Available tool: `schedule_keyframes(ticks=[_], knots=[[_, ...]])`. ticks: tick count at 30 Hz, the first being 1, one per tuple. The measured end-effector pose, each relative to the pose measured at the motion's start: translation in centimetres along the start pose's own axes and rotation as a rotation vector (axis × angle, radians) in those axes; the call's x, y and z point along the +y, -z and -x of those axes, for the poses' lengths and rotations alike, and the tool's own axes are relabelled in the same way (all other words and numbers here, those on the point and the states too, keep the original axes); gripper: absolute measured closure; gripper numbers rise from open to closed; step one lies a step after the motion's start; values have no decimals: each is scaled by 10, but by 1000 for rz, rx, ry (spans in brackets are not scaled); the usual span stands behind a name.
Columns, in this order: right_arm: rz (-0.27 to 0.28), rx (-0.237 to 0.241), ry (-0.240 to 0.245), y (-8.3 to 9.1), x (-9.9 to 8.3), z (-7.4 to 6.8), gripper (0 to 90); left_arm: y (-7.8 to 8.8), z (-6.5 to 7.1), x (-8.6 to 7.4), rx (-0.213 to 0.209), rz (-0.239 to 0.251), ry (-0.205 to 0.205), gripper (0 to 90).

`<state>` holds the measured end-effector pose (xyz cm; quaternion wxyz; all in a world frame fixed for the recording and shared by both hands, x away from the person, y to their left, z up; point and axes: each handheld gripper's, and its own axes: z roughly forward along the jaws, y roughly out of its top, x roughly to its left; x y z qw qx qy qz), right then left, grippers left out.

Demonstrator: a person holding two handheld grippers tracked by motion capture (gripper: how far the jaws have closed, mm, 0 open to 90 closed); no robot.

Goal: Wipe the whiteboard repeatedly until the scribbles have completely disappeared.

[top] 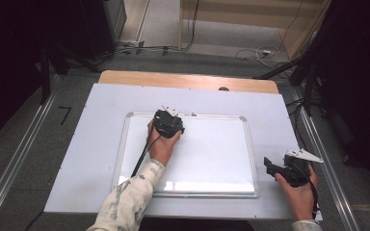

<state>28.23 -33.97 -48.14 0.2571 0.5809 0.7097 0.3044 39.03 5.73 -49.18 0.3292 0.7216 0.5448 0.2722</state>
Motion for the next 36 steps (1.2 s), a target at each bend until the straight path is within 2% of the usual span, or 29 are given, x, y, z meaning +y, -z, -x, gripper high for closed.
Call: schedule_keyframes(ticks=[6, 18, 22, 28, 36], knots=[[0, 0, 2, 0, 0, 1, 191, 4, -15, -4, 18, -3, 11, 414], [-1, -3, 1, 0, 0, 0, 191, 8, -36, -9, 45, -5, 33, 413], [1, -1, -6, 1, 0, 0, 191, 8, -33, -8, 59, -4, 26, 413], [4, 5, 6, -1, 2, -2, 191, 5, -28, -6, 52, -10, 22, 413], [4, 11, 2, 0, 2, -2, 191, -4, -3, 3, 27, -5, -2, 413]])
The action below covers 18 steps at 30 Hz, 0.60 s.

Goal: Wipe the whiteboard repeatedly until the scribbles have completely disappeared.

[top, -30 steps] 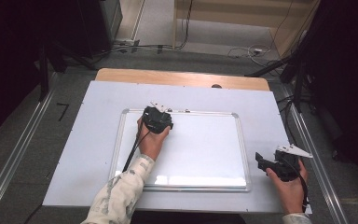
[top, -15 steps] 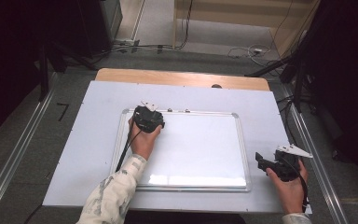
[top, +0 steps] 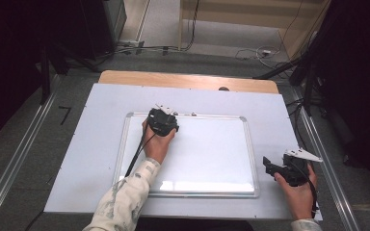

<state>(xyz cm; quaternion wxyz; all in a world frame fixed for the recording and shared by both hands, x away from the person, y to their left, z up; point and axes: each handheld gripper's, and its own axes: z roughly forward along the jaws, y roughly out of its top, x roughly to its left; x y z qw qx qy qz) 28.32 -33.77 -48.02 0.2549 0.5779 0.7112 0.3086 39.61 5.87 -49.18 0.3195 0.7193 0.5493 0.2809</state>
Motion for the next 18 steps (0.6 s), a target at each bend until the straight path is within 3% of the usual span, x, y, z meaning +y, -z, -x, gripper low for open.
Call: schedule_keyframes(ticks=[8, 18], knots=[[1, 4, -2, 0, 0, 0, 191, -7, 22, 8, -27, 0, -12, 413], [2, 5, -1, 0, 0, 0, 191, -8, 25, 10, -42, -4, -3, 413]])
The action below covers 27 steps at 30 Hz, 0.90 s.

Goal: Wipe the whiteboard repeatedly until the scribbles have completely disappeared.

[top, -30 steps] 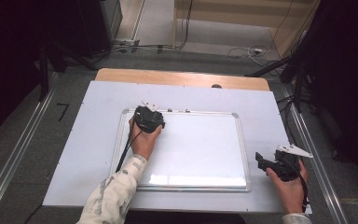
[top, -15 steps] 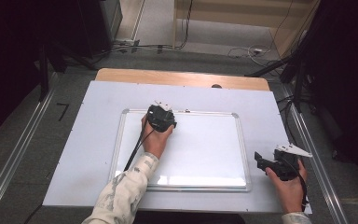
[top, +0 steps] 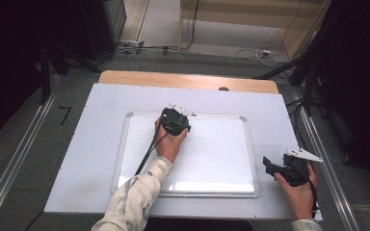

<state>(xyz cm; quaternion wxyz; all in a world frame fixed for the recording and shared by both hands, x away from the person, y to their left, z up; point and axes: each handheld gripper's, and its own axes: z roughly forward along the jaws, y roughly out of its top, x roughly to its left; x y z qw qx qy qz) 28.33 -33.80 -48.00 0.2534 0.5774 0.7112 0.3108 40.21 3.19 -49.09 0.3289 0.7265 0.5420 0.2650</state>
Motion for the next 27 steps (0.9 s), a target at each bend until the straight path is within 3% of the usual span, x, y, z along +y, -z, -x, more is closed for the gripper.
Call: schedule_keyframes(ticks=[15, 27], knots=[[2, -9, 5, 0, 0, 0, 191, 4, -3, 1, 5, 7, 21, 414], [0, -13, 10, -1, 0, 0, 190, 24, -16, 8, 23, 45, 42, 414]])
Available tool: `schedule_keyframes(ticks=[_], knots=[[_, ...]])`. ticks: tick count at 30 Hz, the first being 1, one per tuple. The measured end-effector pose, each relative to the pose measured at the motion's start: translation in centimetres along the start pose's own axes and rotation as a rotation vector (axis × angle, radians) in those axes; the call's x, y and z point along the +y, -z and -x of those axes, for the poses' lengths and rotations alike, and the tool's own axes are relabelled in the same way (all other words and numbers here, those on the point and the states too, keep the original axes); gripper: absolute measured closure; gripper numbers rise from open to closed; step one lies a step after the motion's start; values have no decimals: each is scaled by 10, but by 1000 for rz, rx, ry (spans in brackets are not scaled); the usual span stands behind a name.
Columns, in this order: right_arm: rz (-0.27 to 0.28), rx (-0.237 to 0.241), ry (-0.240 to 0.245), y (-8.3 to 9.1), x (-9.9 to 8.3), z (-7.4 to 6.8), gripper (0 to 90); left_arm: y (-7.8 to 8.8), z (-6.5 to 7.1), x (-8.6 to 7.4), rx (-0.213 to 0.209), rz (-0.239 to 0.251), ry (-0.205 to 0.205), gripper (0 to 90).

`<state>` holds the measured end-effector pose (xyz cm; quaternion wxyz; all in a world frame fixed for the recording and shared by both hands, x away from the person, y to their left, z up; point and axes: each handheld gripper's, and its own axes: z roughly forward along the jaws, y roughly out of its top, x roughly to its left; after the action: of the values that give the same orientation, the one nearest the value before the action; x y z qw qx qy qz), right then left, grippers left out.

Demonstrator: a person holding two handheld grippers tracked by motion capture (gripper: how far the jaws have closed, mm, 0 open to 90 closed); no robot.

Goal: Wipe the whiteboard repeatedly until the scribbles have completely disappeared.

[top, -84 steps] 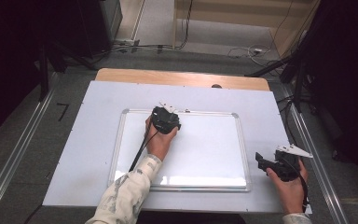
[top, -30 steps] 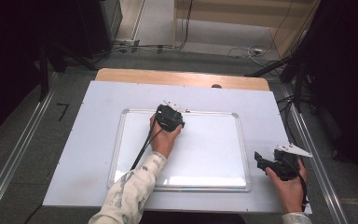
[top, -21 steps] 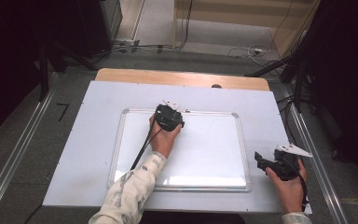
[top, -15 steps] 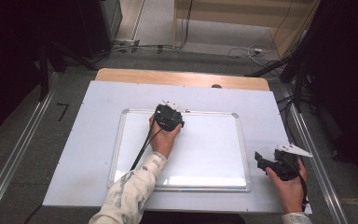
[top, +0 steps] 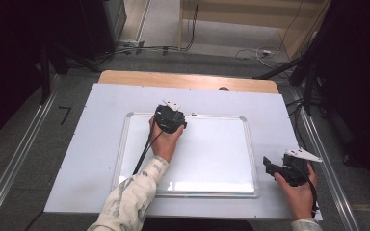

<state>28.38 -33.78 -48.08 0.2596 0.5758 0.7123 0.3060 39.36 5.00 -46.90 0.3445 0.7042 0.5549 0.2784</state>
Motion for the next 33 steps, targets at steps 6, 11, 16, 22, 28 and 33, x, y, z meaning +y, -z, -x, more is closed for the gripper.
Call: schedule_keyframes(ticks=[6, 11, 16, 22, 28, 33], knots=[[-3, -5, 0, 0, 0, 0, 190, 5, -9, -2, 4, 4, 27, 414], [-3, -6, -4, 0, 0, 0, 190, 9, -16, -3, 14, 2, 39, 414], [-5, -7, -2, -1, 0, 0, 190, 14, -25, -5, 28, 6, 57, 414], [-6, -9, 3, -1, 0, 0, 190, 20, -43, -10, 59, 6, 96, 414], [-8, -10, 6, -2, 0, -1, 190, 23, -62, -16, 92, -2, 139, 414], [-10, -10, 5, -2, 0, -1, 190, 23, -72, -20, 127, -9, 160, 414]])
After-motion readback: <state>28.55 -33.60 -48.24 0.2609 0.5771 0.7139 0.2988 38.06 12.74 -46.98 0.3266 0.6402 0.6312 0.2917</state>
